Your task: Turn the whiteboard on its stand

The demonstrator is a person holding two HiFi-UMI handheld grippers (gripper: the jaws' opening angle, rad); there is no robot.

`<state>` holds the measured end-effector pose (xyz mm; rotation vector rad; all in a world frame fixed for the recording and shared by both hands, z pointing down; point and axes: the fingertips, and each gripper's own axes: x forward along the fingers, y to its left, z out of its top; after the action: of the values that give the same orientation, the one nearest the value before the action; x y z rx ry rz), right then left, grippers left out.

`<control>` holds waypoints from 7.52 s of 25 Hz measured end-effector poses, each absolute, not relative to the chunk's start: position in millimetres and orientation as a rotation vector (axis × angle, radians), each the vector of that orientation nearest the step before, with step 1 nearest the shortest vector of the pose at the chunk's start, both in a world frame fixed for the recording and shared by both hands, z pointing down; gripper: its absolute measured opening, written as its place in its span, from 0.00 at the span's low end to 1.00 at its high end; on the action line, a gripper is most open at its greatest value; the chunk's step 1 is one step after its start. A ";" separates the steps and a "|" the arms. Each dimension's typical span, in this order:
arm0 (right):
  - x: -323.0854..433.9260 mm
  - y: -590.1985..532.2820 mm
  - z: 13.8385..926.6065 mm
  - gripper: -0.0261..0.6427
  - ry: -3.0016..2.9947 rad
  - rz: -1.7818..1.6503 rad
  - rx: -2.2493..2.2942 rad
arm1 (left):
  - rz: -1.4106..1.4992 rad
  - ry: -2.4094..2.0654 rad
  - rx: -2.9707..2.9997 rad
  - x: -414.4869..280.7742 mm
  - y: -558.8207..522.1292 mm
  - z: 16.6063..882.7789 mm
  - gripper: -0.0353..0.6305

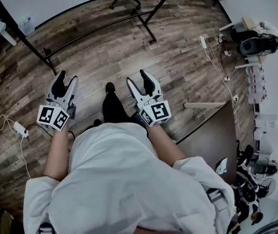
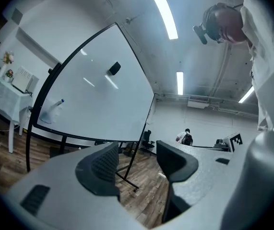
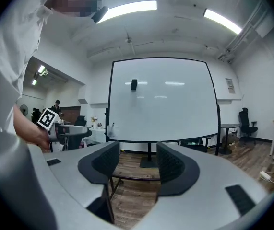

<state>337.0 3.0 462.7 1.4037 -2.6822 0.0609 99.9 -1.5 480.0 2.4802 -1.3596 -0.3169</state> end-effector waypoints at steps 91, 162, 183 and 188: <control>-84.6 -370.9 448.1 0.28 -3.078 0.018 0.155 | -0.080 -1.499 2.677 -285.7 -341.9 397.4 0.39; -124.2 -361.9 413.2 0.14 -3.066 -0.091 -0.212 | -0.039 -1.621 2.643 -285.5 -338.1 373.1 0.38; -105.4 -371.6 433.4 0.14 -3.072 -0.094 -0.190 | 0.028 -1.623 2.621 -295.2 -338.5 393.1 0.39; -90.9 -377.4 420.1 0.14 -3.070 -0.161 -0.164 | 0.025 -1.622 2.617 -287.9 -336.6 381.0 0.39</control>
<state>-90.9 -377.4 420.1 -0.1642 -3.0697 -0.1612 -287.9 -336.6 381.0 2.6173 -1.6220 0.0249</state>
